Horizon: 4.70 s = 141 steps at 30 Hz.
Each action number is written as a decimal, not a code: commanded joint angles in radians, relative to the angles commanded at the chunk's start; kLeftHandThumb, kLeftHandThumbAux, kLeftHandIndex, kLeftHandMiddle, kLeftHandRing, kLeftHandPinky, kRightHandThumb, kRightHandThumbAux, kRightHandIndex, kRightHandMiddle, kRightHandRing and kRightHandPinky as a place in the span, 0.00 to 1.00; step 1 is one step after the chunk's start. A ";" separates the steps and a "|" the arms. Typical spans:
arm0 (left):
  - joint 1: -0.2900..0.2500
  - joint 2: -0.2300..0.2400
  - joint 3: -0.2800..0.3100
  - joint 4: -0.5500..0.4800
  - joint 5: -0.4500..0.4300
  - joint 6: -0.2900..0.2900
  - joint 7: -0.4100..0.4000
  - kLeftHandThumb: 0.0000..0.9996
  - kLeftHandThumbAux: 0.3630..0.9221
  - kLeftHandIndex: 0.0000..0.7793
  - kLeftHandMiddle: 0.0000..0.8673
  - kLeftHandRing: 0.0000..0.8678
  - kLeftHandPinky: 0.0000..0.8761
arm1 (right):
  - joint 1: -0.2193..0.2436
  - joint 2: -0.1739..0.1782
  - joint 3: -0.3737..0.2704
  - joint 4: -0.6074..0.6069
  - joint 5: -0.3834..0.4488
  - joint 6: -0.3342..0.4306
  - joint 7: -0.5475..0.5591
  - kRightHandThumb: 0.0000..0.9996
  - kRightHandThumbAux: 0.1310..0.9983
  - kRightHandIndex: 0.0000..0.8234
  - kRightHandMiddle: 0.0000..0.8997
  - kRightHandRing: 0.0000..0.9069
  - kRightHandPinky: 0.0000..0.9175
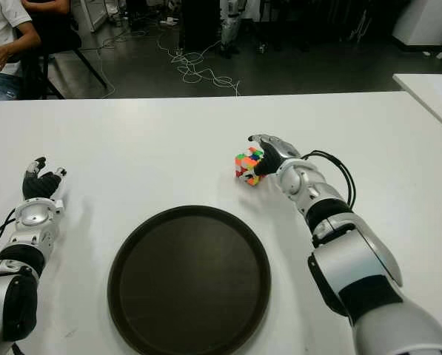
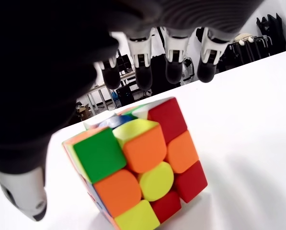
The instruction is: Pick up the Rubik's Cube and put it in the plate
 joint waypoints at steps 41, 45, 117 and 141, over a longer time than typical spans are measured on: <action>0.001 0.000 0.005 0.001 -0.009 0.001 -0.006 0.11 0.63 0.06 0.09 0.11 0.14 | -0.021 0.036 0.011 0.012 -0.008 -0.005 0.041 0.00 0.69 0.00 0.00 0.00 0.00; 0.003 -0.001 0.008 0.000 -0.012 -0.006 -0.011 0.12 0.64 0.06 0.09 0.10 0.12 | -0.020 0.039 0.012 0.012 -0.011 -0.003 0.040 0.00 0.69 0.00 0.00 0.00 0.00; 0.006 0.006 0.006 -0.003 -0.008 -0.002 -0.012 0.08 0.64 0.06 0.07 0.10 0.12 | 0.048 0.053 0.003 0.019 -0.003 0.006 0.013 0.00 0.65 0.00 0.00 0.00 0.00; 0.008 0.007 0.004 -0.003 -0.004 -0.013 -0.011 0.10 0.67 0.06 0.08 0.10 0.13 | 0.050 0.043 0.004 0.012 -0.008 -0.008 0.016 0.00 0.67 0.00 0.00 0.00 0.00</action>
